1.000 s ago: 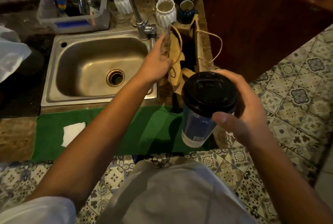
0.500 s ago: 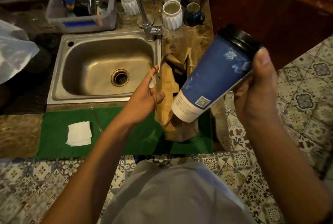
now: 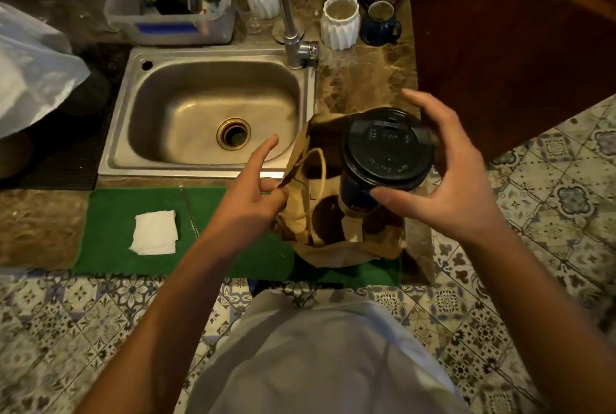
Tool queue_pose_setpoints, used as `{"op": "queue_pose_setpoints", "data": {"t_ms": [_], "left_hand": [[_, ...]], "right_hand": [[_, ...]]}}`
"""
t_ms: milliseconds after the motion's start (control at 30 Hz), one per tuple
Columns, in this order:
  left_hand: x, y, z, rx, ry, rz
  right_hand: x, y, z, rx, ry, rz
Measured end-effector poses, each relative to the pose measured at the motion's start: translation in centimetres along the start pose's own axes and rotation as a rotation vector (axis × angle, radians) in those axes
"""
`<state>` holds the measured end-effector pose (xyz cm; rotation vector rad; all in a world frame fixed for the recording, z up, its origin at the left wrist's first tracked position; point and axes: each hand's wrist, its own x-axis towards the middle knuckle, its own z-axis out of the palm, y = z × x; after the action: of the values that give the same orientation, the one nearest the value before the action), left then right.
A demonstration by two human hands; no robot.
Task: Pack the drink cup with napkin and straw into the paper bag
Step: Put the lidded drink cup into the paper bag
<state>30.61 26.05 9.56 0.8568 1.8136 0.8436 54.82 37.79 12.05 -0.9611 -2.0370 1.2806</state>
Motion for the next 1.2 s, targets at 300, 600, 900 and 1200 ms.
{"op": "queue_pose_setpoints", "data": {"t_ms": [300,600,900,1200], "left_hand": [[-0.3,1.2,-0.4,0.147,0.125,0.004],[-0.6,0.7,0.8,0.185,0.082,0.093],[-0.5,-0.7,0.4,0.121,0.108,0.109],[-0.2,-1.4,0.9,0.057,0.107,0.105]], "right_hand": [[2.6,-1.0,-1.3,-0.566,-0.500,-0.106],[7.0,-0.4,2.1,-1.183,-0.764,-0.188],[9.1,1.8,5.7,-1.325,-0.793,-0.185],[8.1,-0.9,4.7,-1.219,-0.665,-0.182]]}}
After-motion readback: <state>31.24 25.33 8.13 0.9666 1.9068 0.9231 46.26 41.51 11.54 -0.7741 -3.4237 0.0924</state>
